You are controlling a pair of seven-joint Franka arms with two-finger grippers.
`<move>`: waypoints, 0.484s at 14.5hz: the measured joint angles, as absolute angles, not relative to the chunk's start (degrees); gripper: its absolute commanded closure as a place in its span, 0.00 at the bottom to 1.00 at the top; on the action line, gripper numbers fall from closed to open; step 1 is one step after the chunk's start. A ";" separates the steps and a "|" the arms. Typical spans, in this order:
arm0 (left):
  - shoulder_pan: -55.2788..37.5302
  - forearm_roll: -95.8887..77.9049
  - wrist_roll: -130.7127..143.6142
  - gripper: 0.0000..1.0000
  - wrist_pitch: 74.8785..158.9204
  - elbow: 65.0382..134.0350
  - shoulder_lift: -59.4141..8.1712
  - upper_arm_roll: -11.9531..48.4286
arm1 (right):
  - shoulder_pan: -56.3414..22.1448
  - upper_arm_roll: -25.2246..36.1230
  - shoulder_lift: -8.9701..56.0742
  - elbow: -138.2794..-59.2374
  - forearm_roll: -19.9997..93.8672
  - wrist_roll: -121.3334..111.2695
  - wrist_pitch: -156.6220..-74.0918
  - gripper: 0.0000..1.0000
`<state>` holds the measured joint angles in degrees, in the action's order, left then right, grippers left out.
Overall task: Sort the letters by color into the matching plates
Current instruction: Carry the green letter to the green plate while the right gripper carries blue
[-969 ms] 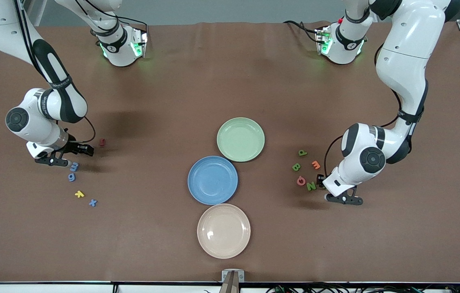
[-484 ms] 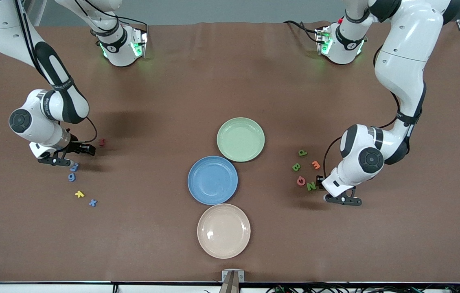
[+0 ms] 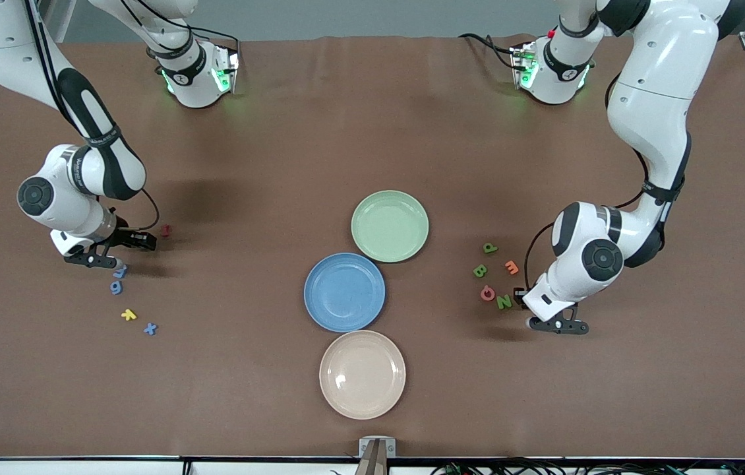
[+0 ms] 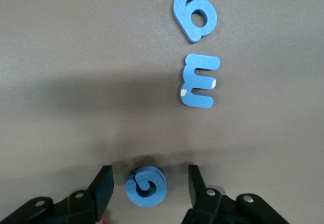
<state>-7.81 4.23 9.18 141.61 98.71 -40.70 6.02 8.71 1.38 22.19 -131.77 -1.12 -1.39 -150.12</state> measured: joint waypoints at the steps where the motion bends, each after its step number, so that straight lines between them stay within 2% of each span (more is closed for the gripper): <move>1: -7.81 4.23 9.37 0.83 141.63 98.71 -40.69 6.02 | 8.71 1.37 22.25 -131.83 -1.12 -1.39 -150.12 0.32; 7: -7.94 4.23 11.58 0.86 139.32 97.78 -39.99 6.48 | 8.71 1.34 22.42 -131.92 -1.12 -1.39 -149.43 0.36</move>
<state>-7.94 4.23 11.58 139.32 97.78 -39.99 6.48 8.71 1.34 22.42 -131.92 -1.12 -1.39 -149.43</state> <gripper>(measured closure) 0.740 0.335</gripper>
